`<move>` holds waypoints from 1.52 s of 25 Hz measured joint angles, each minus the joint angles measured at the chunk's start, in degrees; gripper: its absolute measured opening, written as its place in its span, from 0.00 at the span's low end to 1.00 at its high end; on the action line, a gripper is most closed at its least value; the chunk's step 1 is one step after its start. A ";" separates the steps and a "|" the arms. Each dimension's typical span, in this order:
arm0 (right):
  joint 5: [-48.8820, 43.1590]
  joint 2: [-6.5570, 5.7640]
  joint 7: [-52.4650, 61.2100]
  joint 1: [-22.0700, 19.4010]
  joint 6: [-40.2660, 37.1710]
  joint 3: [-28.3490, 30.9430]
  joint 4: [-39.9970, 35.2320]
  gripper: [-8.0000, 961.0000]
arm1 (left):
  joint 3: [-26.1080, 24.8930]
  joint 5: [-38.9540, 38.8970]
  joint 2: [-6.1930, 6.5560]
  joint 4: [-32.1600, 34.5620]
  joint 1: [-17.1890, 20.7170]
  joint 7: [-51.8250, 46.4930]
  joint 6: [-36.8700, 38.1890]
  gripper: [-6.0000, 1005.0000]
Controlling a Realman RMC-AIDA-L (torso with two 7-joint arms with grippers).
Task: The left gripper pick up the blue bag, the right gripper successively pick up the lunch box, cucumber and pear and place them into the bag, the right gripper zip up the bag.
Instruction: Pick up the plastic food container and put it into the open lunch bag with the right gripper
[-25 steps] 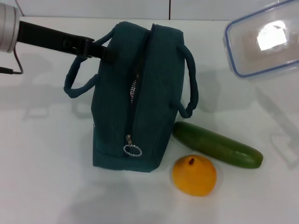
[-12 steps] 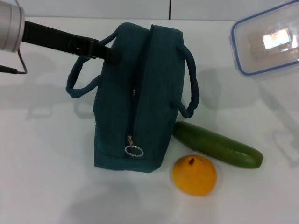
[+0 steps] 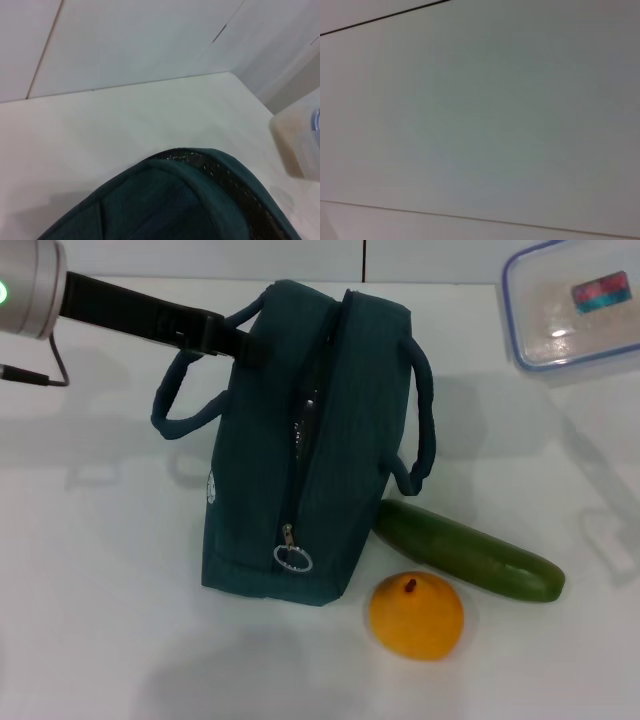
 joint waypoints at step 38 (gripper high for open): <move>-5.68 0.00 2.05 15.33 5.77 4.40 6.11 0.11 | 3.48 1.66 -2.08 4.58 -0.28 0.16 -4.54 0.06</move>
